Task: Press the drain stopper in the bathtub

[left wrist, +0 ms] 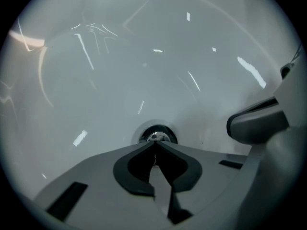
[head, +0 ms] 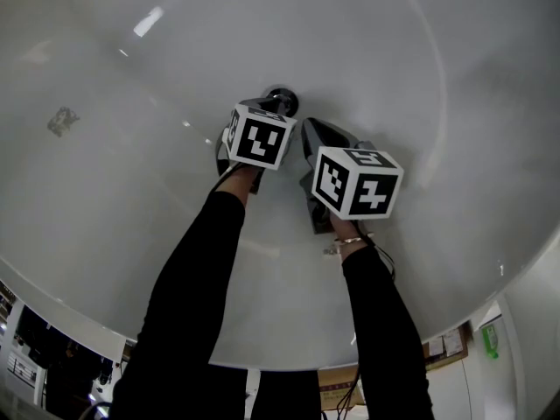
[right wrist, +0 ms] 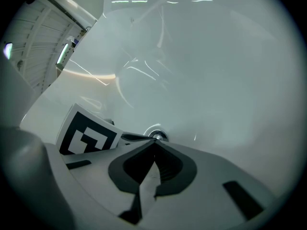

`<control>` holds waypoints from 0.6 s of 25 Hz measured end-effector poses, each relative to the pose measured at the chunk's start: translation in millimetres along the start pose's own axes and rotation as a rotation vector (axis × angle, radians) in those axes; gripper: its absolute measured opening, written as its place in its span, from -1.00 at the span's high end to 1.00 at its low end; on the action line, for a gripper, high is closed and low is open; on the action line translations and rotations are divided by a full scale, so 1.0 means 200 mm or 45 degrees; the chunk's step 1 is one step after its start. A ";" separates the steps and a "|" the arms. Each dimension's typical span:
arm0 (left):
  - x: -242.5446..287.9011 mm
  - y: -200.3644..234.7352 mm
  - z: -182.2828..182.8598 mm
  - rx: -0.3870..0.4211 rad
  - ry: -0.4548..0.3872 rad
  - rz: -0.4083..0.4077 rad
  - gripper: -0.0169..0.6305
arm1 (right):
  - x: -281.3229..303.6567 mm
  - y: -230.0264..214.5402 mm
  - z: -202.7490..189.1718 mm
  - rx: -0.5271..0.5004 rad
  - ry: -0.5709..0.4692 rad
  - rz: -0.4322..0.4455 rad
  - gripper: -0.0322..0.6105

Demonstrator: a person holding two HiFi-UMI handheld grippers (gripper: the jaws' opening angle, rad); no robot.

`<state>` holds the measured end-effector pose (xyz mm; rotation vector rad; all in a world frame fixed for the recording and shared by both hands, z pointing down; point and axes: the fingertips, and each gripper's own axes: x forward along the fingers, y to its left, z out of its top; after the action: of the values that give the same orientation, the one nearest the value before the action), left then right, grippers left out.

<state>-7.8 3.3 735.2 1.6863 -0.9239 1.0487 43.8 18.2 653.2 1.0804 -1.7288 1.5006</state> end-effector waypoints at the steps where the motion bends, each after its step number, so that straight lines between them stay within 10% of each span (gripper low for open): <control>1: 0.00 0.00 0.00 0.005 0.006 0.000 0.92 | 0.00 0.00 0.00 -0.002 0.000 -0.001 0.89; 15: -0.01 0.01 0.00 -0.017 -0.010 0.026 0.92 | -0.03 0.01 0.03 0.010 -0.050 0.000 0.89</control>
<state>-10.1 3.3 733.6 1.6743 -0.9525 1.0481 45.2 13.8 647.1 1.1209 -1.7513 1.4963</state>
